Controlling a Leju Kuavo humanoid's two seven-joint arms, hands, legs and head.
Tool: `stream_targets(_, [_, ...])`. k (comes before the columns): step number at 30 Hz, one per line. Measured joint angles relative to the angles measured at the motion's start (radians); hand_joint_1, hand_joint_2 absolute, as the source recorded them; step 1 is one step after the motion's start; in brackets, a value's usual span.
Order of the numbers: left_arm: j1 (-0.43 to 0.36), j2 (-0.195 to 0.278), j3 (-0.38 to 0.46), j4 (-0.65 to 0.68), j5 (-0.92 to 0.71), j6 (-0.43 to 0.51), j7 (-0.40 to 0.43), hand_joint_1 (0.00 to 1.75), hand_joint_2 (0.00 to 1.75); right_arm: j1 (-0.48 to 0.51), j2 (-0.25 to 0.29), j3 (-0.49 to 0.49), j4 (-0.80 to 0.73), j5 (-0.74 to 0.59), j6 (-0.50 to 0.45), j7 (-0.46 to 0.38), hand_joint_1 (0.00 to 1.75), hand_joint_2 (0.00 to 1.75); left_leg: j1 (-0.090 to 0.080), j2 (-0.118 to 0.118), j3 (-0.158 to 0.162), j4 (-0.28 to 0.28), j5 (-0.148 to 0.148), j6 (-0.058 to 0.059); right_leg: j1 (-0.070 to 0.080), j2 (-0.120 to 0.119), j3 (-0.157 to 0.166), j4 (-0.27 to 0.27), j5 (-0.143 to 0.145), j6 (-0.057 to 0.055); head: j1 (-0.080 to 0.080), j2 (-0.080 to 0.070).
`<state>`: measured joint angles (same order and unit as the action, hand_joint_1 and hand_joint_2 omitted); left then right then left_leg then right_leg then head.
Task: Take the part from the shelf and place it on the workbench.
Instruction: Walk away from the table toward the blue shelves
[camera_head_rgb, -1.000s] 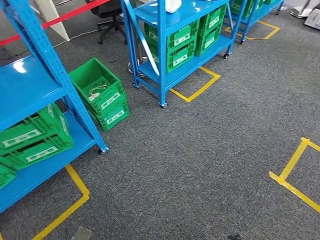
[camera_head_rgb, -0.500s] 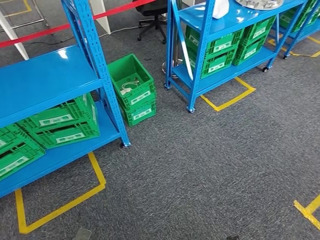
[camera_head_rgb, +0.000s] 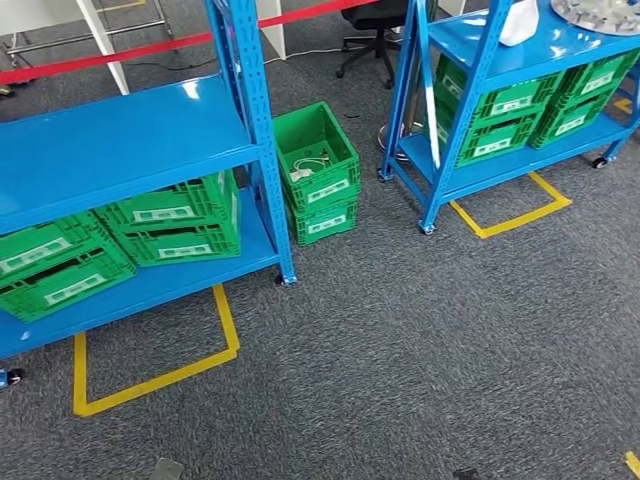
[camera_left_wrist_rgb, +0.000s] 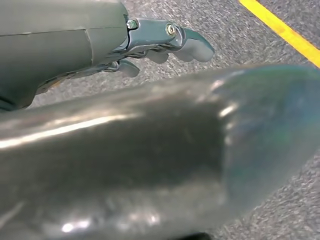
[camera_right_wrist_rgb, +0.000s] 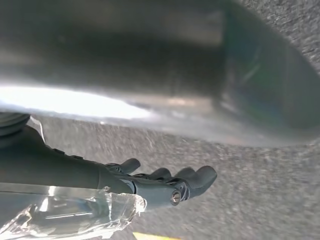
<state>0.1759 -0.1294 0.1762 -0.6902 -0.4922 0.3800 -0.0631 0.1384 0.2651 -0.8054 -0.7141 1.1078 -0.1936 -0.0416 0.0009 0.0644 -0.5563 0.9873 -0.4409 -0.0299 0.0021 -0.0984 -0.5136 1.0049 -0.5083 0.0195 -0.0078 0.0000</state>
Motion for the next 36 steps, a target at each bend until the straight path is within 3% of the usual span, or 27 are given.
stream_targets(2, [-0.005, 0.000, -0.002, 0.009, 0.001, 0.002, -0.004, 0.00, 0.00, -0.005, -0.003, -0.001, 0.008, 0.000, -0.002, -0.001, 0.00, 0.00, -0.001, -0.019, 0.002, -0.008, -0.002, 0.010, 0.002, -0.019, 0.010, -0.005, -0.005, 0.010, 0.002, 0.000])
stream_targets(4, [-0.003, 0.002, -0.002, 0.017, 0.004, 0.005, -0.006, 0.00, 0.00, -0.012, -0.005, -0.002, 0.012, 0.000, -0.004, -0.002, 0.00, 0.00, 0.004, -0.038, 0.003, -0.011, 0.002, 0.022, -0.001, 0.008, 0.010, 0.014, -0.024, 0.023, 0.005, 0.000])
stream_targets(5, [-0.004, 0.004, -0.003, 0.020, 0.005, 0.006, -0.006, 0.00, 0.00, -0.013, -0.006, -0.003, 0.015, 0.000, -0.004, -0.003, 0.00, 0.00, 0.007, -0.048, 0.004, -0.013, 0.004, 0.028, -0.003, 0.036, -0.004, 0.051, -0.047, 0.028, 0.007, 0.000])
stream_targets(7, [-0.008, 0.004, -0.006, 0.025, 0.009, 0.007, -0.007, 0.00, 0.00, -0.012, -0.009, -0.006, 0.022, 0.000, -0.007, -0.006, 0.00, 0.00, 0.008, -0.069, 0.002, -0.013, 0.006, 0.034, -0.005, 0.084, -0.068, 0.184, -0.115, 0.032, 0.012, 0.000])
stream_targets(8, [-0.010, 0.004, -0.007, 0.029, 0.012, 0.009, -0.007, 0.00, 0.00, -0.012, -0.011, -0.007, 0.028, -0.001, -0.010, -0.010, 0.00, 0.00, 0.008, -0.081, 0.001, -0.013, 0.006, 0.035, -0.005, 0.092, -0.102, 0.249, -0.138, 0.033, 0.013, 0.000])
stream_targets(9, [-0.012, 0.005, -0.009, 0.034, 0.017, 0.012, -0.008, 0.00, 0.00, -0.012, -0.013, -0.010, 0.036, -0.002, -0.016, -0.014, 0.00, 0.00, 0.007, -0.091, 0.001, -0.012, 0.006, 0.036, -0.005, 0.095, -0.126, 0.287, -0.143, 0.032, 0.014, 0.000])
stream_targets(10, [-0.013, 0.006, -0.010, 0.041, 0.023, 0.016, -0.009, 0.00, 0.00, -0.015, -0.015, -0.013, 0.045, -0.004, -0.023, -0.017, 0.00, 0.00, 0.007, -0.100, 0.002, -0.012, 0.005, 0.036, -0.005, 0.096, -0.132, 0.283, -0.125, 0.031, 0.014, 0.000])
stream_targets(11, [-0.014, 0.007, -0.012, 0.047, 0.029, 0.020, -0.010, 0.00, 0.00, -0.020, -0.018, -0.017, 0.054, -0.007, -0.030, -0.017, 0.00, 0.00, 0.007, -0.107, 0.004, -0.012, 0.005, 0.035, -0.005, 0.097, -0.119, 0.240, -0.090, 0.030, 0.014, 0.000])
stream_targets(13, [-0.018, 0.008, -0.018, 0.058, 0.038, 0.027, -0.010, 0.00, 0.00, -0.030, -0.023, -0.026, 0.073, -0.012, -0.038, -0.013, 0.00, 0.00, 0.006, -0.119, 0.008, -0.011, 0.003, 0.031, -0.006, 0.106, -0.063, 0.098, -0.012, 0.026, 0.014, 0.000])
stream_targets(15, [-0.023, 0.010, -0.024, 0.066, 0.044, 0.031, -0.010, 0.00, 0.00, -0.040, -0.027, -0.030, 0.091, -0.012, -0.041, -0.011, 0.00, 0.00, 0.003, -0.125, 0.009, -0.009, -0.001, 0.026, -0.007, 0.115, -0.027, 0.012, 0.024, 0.022, 0.013, 0.000])
stream_targets(19, [-0.032, 0.015, -0.030, 0.083, 0.053, 0.039, -0.010, 0.00, 0.00, -0.049, -0.035, -0.039, 0.120, -0.013, -0.045, -0.004, 0.00, 0.00, 0.001, -0.123, 0.005, -0.011, 0.006, 0.046, -0.005, 0.117, -0.025, 0.003, 0.031, 0.017, 0.012, 0.000])
stream_targets(22, [-0.040, 0.017, -0.037, 0.094, 0.058, 0.042, -0.010, 0.00, 0.00, -0.055, -0.040, -0.045, 0.140, -0.014, -0.046, 0.000, 0.00, 0.00, 0.003, -0.123, 0.006, -0.019, 0.011, 0.036, -0.003, 0.117, -0.029, 0.003, 0.033, 0.011, 0.012, 0.000])
stream_targets(27, [-0.046, 0.019, -0.044, 0.108, 0.062, 0.044, -0.010, 0.00, 0.00, -0.065, -0.049, -0.049, 0.162, -0.015, -0.046, 0.003, 0.00, 0.00, 0.006, -0.123, 0.006, -0.026, 0.014, 0.008, 0.000, 0.117, -0.032, 0.004, 0.034, 0.004, 0.012, 0.000])
stream_targets(36, [-0.055, 0.022, -0.049, 0.128, 0.072, 0.056, -0.010, 0.00, 0.00, -0.070, -0.059, -0.051, 0.187, -0.014, -0.049, 0.004, 0.00, 0.00, 0.004, -0.123, 0.006, -0.026, 0.013, 0.005, -0.003, 0.116, -0.037, 0.002, 0.034, 0.004, 0.013, 0.000])
